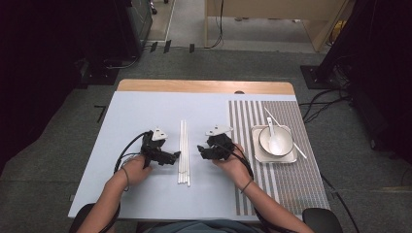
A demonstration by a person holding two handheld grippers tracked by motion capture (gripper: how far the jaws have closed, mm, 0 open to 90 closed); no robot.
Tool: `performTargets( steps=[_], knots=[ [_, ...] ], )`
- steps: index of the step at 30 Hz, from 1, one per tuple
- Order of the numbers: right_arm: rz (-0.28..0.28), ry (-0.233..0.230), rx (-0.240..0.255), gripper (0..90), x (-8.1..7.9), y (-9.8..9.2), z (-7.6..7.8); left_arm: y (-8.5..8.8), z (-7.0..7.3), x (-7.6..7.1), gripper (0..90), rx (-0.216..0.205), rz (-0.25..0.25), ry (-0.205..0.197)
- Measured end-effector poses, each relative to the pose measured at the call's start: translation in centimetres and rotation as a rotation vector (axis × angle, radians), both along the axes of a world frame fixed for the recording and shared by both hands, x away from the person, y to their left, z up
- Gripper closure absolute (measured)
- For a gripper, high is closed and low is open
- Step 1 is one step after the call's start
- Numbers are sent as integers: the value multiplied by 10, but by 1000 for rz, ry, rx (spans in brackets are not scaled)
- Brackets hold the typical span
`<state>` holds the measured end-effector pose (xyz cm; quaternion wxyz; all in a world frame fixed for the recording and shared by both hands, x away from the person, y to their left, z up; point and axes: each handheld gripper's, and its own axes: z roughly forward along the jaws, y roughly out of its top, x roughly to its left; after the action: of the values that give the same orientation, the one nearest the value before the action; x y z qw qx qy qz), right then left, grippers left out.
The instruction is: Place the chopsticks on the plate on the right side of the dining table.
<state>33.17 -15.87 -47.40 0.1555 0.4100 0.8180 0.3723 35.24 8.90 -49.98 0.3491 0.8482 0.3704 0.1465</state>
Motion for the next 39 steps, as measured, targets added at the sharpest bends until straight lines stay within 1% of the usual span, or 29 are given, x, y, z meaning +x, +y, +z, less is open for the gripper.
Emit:
performTargets(
  steps=[3, 4, 8, 12, 17, 24, 30, 34, 39],
  knots=[
    [12, 10, -4, 397, 0, 3, -4, 0, 0, 0, 0, 1, -1, -1],
    [16, 18, 1, 399, 0, 4, -5, 0, 0, 0, 0, 1, -1, -1],
    [25, 25, 7, 413, 0, 8, -6, 0, 0, 0, 0, 1, 0, -2],
    [29, 17, 8, 413, 1, 12, -7, 0, 0, 0, 0, 0, 0, -3],
    [35, 25, 6, 416, 3, 17, -9, 0, 0, 0, 0, 1, -1, -3],
    [46, 24, 9, 427, 7, 24, -11, 0, 0, 0, 0, 0, 0, -2],
    [50, 24, 15, 435, 5, 29, -16, 0, 0, 0, 0, 2, -1, -2],
    [52, 31, 26, 445, 3, 31, -17, 0, 0, 0, 0, 2, -1, -1],
    [58, 26, 23, 433, 3, 34, -18, 0, 0, 0, 0, 2, -1, -2]
  ],
)
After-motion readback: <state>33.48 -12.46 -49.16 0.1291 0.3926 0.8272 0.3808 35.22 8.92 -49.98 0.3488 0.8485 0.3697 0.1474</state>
